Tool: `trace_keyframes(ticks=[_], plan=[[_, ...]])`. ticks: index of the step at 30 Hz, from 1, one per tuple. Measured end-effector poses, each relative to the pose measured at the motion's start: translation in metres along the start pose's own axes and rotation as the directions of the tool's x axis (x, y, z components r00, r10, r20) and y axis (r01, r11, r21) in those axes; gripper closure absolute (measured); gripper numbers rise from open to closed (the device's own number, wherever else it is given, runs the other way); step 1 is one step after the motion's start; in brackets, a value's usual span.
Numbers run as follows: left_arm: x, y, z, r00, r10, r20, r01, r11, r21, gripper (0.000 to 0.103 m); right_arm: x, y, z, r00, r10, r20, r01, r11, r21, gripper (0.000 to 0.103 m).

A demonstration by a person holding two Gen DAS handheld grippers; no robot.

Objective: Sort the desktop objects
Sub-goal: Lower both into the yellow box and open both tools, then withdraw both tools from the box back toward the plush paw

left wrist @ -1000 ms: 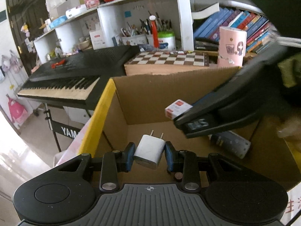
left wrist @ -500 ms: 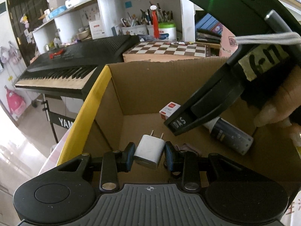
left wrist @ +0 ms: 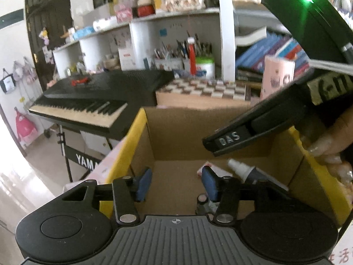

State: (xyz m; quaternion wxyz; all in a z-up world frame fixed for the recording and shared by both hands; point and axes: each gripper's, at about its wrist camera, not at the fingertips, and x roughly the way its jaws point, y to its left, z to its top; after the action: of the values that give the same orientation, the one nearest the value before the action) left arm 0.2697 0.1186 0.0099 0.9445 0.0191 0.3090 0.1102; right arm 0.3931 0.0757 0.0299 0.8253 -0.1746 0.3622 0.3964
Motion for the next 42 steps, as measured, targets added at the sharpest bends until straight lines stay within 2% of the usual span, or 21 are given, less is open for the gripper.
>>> trace_keyframes(ticks=[1,5,10,15,21,29,42], plan=[[-0.006,0.001,0.001,1.0,-0.005,0.013,0.005,1.0,-0.006,0.05,-0.006,-0.001,0.0,1.0,-0.008,0.017,0.008,1.0,0.011,0.06],[-0.027,0.004,0.003,0.997,-0.008,0.073,0.01,1.0,-0.028,0.037,-0.038,-0.003,-0.002,0.994,-0.043,0.1,0.036,0.997,0.067,0.058],[-0.049,0.009,0.0,0.993,-0.024,0.115,0.029,0.998,-0.049,0.032,-0.079,-0.001,-0.013,0.975,-0.106,0.193,0.082,0.988,0.128,0.057],[-0.07,0.015,-0.006,0.988,-0.031,0.148,0.041,0.997,-0.066,0.027,-0.108,0.002,-0.03,0.957,-0.164,0.239,0.114,0.971,0.208,0.057],[-0.093,0.021,-0.018,0.983,-0.049,0.177,0.063,0.995,-0.074,0.021,-0.134,0.011,-0.055,0.935,-0.243,0.259,0.167,0.945,0.283,0.055],[-0.119,0.032,-0.04,0.979,-0.062,0.192,0.081,0.993,-0.089,0.019,-0.163,0.036,-0.097,0.9,-0.343,0.268,0.248,0.911,0.33,0.05],[-0.157,0.041,-0.082,0.98,-0.102,0.168,0.115,0.991,-0.069,0.016,-0.188,0.089,-0.162,0.888,-0.414,0.202,0.314,0.864,0.394,0.049]])
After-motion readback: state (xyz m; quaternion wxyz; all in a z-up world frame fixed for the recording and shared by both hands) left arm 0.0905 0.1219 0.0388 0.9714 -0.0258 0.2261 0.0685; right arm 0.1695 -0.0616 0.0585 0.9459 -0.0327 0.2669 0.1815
